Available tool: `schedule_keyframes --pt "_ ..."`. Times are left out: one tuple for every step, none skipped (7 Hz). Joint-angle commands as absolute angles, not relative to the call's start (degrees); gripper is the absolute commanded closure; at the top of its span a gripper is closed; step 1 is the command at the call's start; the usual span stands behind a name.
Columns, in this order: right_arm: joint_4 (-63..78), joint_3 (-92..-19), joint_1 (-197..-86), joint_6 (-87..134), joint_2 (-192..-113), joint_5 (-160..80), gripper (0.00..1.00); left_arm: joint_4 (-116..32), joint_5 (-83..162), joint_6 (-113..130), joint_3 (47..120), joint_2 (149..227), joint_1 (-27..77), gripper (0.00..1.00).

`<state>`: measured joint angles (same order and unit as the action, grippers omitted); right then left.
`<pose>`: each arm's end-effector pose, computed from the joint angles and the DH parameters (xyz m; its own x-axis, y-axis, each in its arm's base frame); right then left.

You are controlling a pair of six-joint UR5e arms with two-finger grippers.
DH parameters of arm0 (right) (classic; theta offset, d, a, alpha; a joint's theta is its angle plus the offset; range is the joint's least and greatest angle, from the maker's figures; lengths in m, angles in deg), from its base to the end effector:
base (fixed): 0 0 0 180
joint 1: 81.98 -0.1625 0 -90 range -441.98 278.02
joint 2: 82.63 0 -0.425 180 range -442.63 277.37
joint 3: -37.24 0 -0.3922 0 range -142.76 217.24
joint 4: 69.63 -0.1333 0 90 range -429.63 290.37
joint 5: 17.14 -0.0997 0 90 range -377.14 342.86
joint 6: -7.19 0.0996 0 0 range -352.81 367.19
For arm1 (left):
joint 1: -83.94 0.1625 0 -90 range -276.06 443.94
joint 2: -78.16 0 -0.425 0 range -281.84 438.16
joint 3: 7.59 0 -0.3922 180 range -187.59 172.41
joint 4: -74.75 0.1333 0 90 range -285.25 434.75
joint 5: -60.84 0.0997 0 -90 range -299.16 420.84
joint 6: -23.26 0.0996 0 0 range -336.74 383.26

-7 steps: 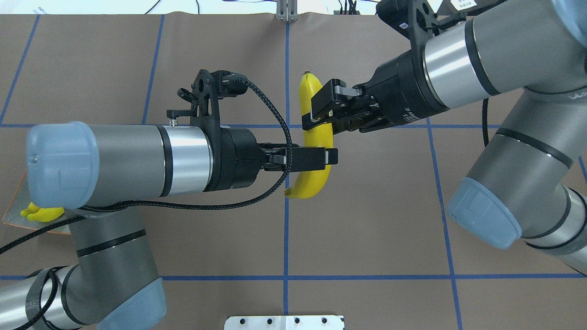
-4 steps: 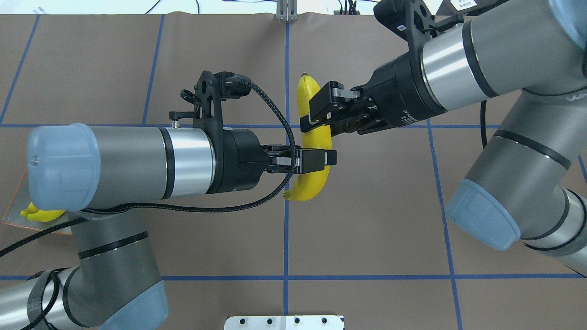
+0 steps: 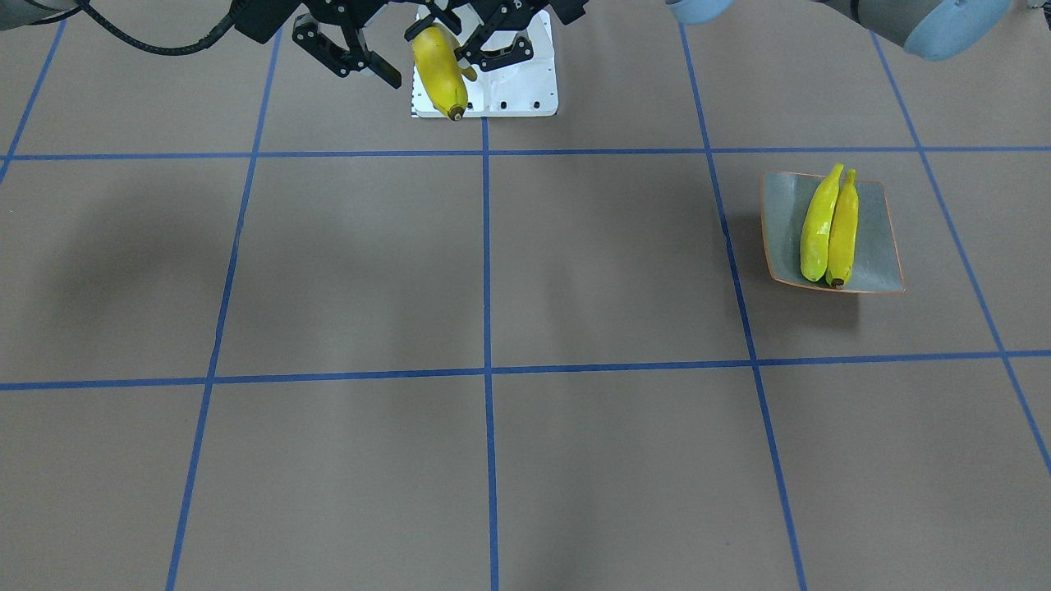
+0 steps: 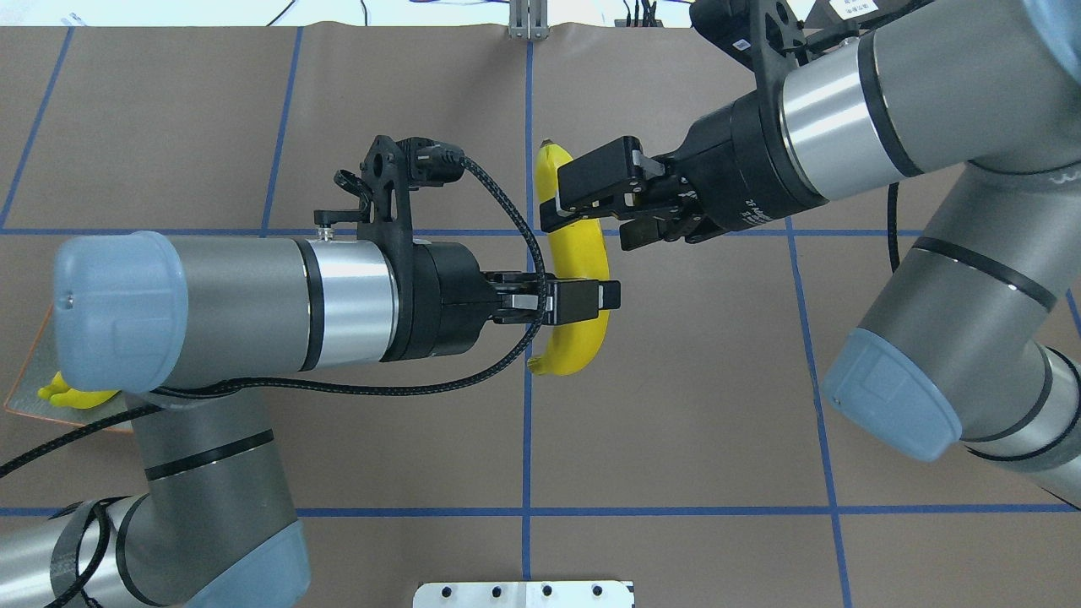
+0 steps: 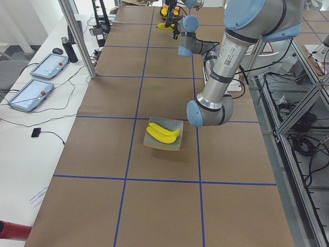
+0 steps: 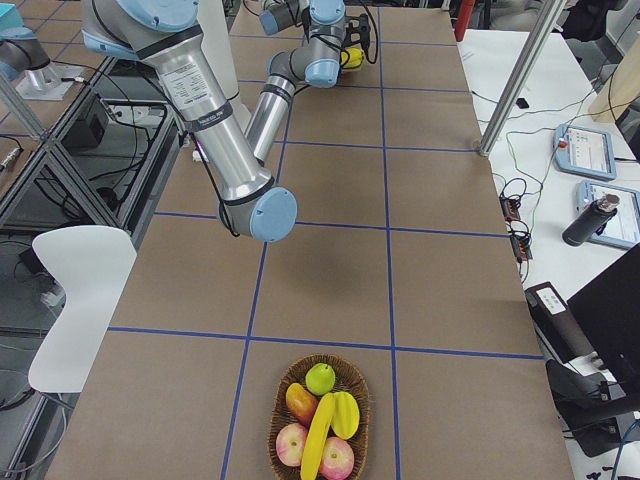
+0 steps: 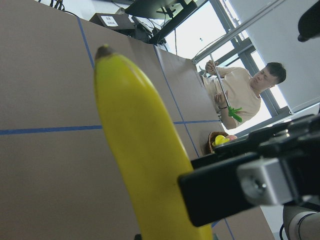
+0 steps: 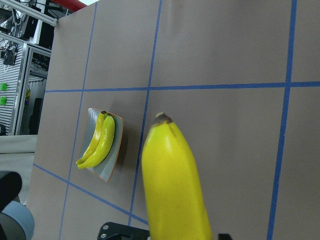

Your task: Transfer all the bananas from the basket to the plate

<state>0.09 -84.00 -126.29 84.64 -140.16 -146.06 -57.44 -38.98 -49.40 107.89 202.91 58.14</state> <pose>-0.3008 -0.3925 0.0784 0.0941 -0.1444 0.9850 -0.0778 0.9853 0.1519 0.4098 -0.3273 0.0528 -0.1017 0.3754 -0.9213 0.3239 0.8881 0.3261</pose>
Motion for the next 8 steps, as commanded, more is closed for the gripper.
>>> schedule_keyframes --pt "0.24 -83.61 -127.94 84.53 -140.46 -146.16 0.00 -57.44 -38.92 -49.33 107.99 202.53 58.19 1.00" --pt "0.59 -83.00 -129.60 84.53 -140.81 -146.08 0.00 -57.44 -39.01 -49.42 108.16 202.18 58.19 1.00" --pt "0.68 -81.43 -131.62 84.53 -140.99 -146.16 0.00 -57.09 -39.09 -49.42 108.16 202.00 58.19 1.00" --pt "0.77 -78.45 -134.25 84.44 -141.69 -146.60 0.00 -56.83 -39.10 -49.77 108.60 200.35 58.19 1.00" --pt "0.68 -76.77 -135.93 82.27 -143.52 -146.60 0.00 -56.83 -39.01 -49.95 108.95 199.38 58.01 1.00" --pt "0.68 -76.14 -136.99 79.81 -144.50 -146.52 0.00 -56.91 -39.01 -50.03 109.91 198.58 58.01 1.00" --pt "0.68 -75.79 -137.43 79.52 -144.59 -146.52 0.00 -56.91 -39.01 -50.12 110.01 198.66 58.01 1.00" --pt "0.59 -75.96 -137.53 79.52 -144.68 -146.43 0.00 -57.00 -39.01 -50.56 110.18 198.66 58.10 1.00"
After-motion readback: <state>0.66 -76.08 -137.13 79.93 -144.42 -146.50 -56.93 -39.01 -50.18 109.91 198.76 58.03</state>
